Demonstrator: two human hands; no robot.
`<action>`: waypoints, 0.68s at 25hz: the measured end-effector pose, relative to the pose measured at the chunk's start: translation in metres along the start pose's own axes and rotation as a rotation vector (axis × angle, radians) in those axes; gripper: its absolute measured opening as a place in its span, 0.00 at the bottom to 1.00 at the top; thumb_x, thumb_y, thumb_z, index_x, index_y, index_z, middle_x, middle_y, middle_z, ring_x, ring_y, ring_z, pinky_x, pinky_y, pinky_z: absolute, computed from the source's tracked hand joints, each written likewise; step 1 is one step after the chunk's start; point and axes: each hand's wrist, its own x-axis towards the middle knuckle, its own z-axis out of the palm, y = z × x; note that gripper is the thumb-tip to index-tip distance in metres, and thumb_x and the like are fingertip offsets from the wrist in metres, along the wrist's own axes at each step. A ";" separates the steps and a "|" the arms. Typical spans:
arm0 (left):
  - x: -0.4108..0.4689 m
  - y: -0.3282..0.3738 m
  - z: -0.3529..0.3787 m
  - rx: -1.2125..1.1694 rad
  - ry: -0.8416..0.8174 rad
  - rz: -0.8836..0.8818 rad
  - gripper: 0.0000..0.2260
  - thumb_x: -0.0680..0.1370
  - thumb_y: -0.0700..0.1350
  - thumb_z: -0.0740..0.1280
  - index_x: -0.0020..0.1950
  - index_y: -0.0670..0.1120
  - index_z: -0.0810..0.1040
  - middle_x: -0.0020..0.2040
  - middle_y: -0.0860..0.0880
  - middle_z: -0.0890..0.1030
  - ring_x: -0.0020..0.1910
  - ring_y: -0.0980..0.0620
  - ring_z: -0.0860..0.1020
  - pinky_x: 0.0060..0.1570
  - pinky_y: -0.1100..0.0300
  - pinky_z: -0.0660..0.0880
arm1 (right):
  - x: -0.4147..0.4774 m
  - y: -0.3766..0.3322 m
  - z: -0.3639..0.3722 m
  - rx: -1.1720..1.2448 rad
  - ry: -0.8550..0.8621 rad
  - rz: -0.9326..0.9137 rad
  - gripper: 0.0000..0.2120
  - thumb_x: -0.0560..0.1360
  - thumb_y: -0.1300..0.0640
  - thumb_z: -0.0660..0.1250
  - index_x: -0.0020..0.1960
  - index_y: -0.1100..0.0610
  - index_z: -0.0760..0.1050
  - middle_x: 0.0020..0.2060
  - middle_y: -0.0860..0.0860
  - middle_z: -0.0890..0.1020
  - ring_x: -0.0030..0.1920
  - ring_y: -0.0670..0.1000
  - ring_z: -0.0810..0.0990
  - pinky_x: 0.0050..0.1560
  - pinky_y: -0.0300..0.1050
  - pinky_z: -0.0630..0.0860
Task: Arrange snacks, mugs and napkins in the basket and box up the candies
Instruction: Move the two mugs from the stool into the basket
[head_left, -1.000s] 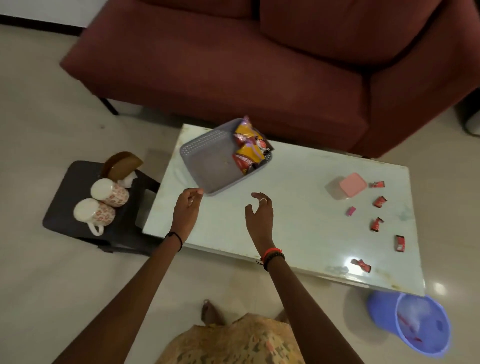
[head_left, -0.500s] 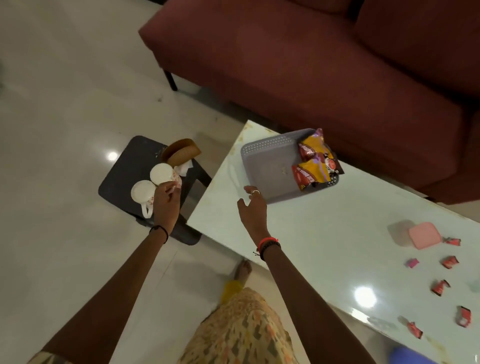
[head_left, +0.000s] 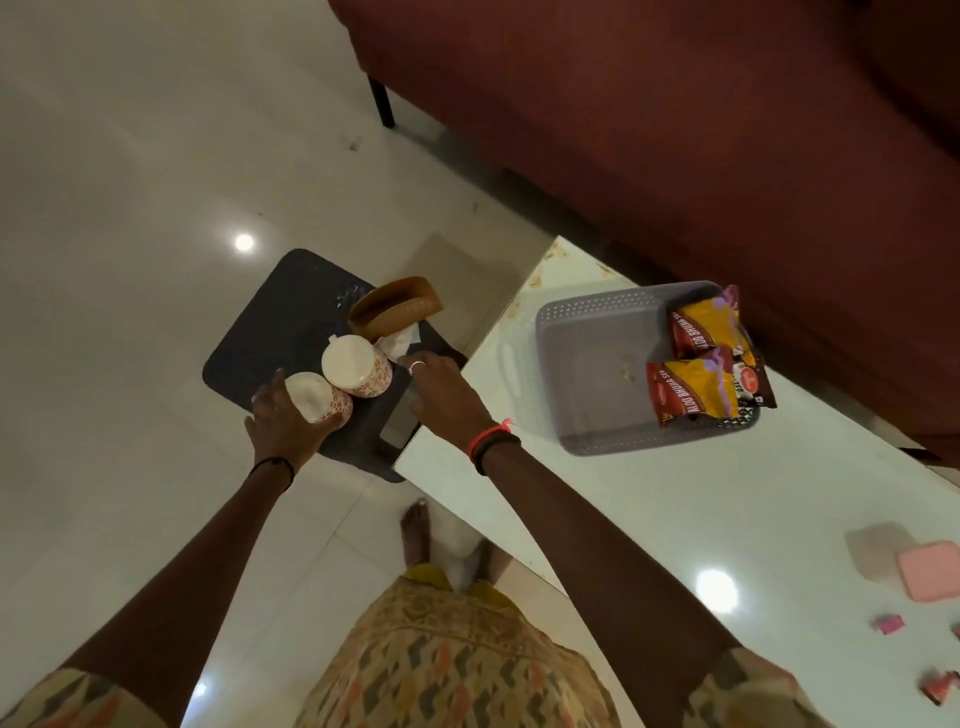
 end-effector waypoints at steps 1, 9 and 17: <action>0.007 -0.001 0.003 -0.010 -0.021 -0.004 0.46 0.64 0.53 0.77 0.74 0.43 0.56 0.73 0.38 0.63 0.72 0.38 0.61 0.66 0.34 0.63 | 0.012 -0.001 0.003 -0.037 -0.031 -0.034 0.23 0.75 0.63 0.66 0.70 0.59 0.67 0.68 0.58 0.71 0.68 0.58 0.68 0.67 0.52 0.71; 0.045 -0.014 0.018 -0.085 -0.152 0.006 0.43 0.64 0.51 0.78 0.71 0.40 0.58 0.69 0.36 0.64 0.67 0.36 0.67 0.59 0.38 0.74 | 0.086 -0.019 0.038 -0.231 -0.272 -0.129 0.44 0.70 0.58 0.74 0.77 0.49 0.51 0.73 0.60 0.62 0.70 0.63 0.66 0.65 0.58 0.73; 0.050 -0.011 0.020 -0.053 -0.194 -0.098 0.45 0.64 0.54 0.77 0.70 0.38 0.55 0.68 0.36 0.64 0.65 0.36 0.69 0.55 0.44 0.76 | 0.109 -0.033 0.068 -0.353 -0.237 -0.043 0.35 0.75 0.55 0.68 0.76 0.49 0.53 0.72 0.62 0.62 0.69 0.64 0.67 0.60 0.56 0.76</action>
